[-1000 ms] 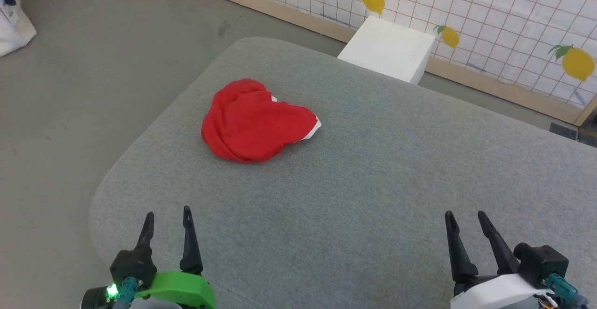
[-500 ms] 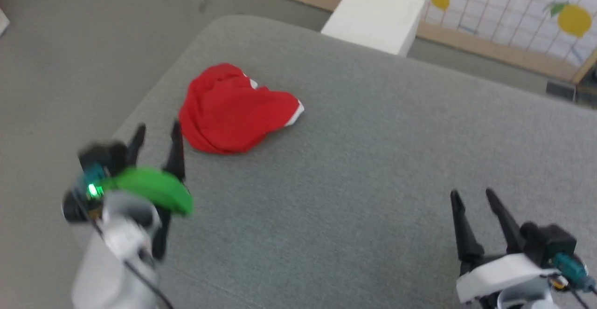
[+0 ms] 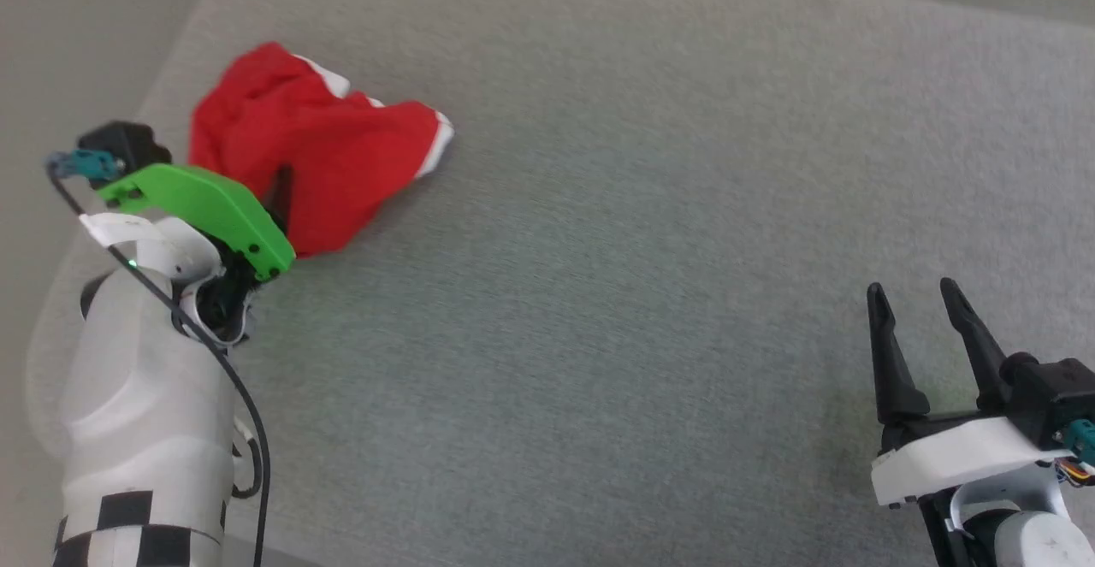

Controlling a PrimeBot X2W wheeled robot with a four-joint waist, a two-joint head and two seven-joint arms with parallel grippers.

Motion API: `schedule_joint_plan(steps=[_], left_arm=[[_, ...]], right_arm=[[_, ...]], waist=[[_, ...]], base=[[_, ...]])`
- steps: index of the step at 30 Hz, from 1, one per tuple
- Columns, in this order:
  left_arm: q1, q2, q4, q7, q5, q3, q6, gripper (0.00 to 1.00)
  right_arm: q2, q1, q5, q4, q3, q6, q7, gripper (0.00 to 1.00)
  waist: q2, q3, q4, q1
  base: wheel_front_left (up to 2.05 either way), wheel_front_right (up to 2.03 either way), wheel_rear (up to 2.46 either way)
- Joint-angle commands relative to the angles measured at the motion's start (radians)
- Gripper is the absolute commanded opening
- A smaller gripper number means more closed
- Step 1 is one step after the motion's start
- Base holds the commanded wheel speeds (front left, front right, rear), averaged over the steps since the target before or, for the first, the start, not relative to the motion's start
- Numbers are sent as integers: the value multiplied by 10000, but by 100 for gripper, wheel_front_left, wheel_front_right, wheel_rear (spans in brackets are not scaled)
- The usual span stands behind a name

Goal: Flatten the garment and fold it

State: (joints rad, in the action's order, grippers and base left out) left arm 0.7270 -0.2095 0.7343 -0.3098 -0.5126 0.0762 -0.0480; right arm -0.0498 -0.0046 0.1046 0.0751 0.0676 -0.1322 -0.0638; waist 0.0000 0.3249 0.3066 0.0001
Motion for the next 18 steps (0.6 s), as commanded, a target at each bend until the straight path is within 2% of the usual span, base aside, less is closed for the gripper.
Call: schedule_joint_plan(steps=[1,7,9,10,11,18], left_arm=[[140,-37,206,-193,-17,-57,111,100],[193,114,1155,-1505,-153,-236,436,100],[235,109,1181,-1512,-125,-338,311,100],[253,88,1136,-1250,-95,-327,316,20],[247,101,1157,-1194,-84,-365,262,0],[852,-204,462,500,225,-435,47,0]], right_arm=[[-4,-167,-74,113,9,15,30,100],[-4,-219,-52,293,-31,15,94,100],[-4,-257,-32,289,-86,15,108,100],[-4,-282,-21,277,-121,15,109,100],[-4,-299,-12,254,-149,15,104,100],[-4,-316,205,-163,-393,15,-80,100]], waist=[[0,870,-726,-1],[0,1093,-718,-1],[0,1109,-676,-1],[0,1099,-648,-1],[0,1064,-624,-1],[0,347,-463,-1]], base=[[0,0,0],[0,0,0],[0,0,0],[0,0,0],[0,0,0],[0,0,0]])
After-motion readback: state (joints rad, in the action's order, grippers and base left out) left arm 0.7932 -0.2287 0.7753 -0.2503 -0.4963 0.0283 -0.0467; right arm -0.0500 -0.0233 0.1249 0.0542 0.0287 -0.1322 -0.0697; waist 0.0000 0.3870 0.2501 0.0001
